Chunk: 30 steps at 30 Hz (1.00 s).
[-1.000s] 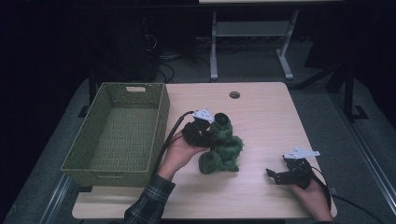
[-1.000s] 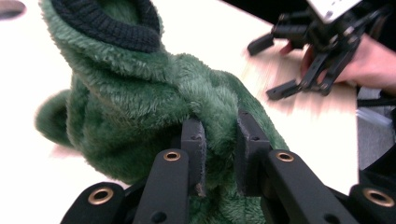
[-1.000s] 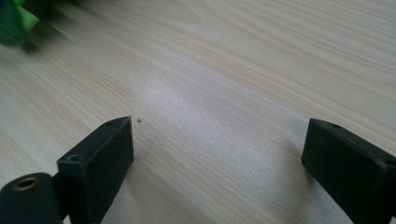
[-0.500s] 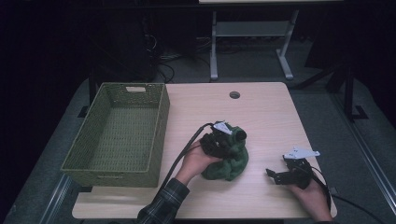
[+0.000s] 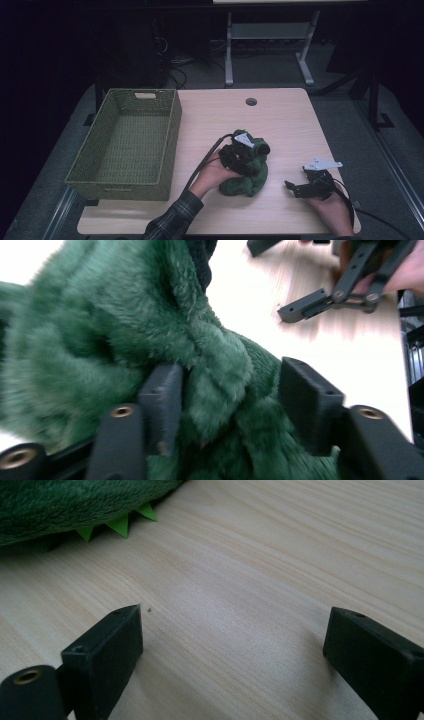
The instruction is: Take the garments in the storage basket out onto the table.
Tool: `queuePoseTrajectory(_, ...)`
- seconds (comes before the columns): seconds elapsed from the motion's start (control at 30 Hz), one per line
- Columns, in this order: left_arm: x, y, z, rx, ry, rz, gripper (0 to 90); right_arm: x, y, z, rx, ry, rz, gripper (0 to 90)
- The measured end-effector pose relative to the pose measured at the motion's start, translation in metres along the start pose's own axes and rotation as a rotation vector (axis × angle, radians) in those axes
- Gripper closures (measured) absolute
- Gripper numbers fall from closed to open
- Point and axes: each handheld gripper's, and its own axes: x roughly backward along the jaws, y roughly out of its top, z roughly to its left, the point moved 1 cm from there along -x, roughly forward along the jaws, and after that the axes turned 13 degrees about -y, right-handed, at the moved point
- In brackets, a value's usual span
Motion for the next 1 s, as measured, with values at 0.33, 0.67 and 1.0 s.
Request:
queuePoseTrajectory(0.33, 0.039, -0.013, -0.005, -0.022, 0.062, -0.058, 18.0, 0.002, 0.004, 0.002, -0.004, -0.004, 0.032, 12.7)
queuePoseTrajectory(0.67, 0.053, -0.045, -0.013, -0.020, 0.109, -0.075, 14.2, 0.016, 0.016, 0.007, -0.006, 0.044, -0.011, 13.9)
queuePoseTrajectory(1.0, 0.060, -0.072, -0.016, -0.004, 0.154, -0.107, 13.8, 0.026, 0.037, 0.023, 0.019, 0.114, -0.046, 14.1)
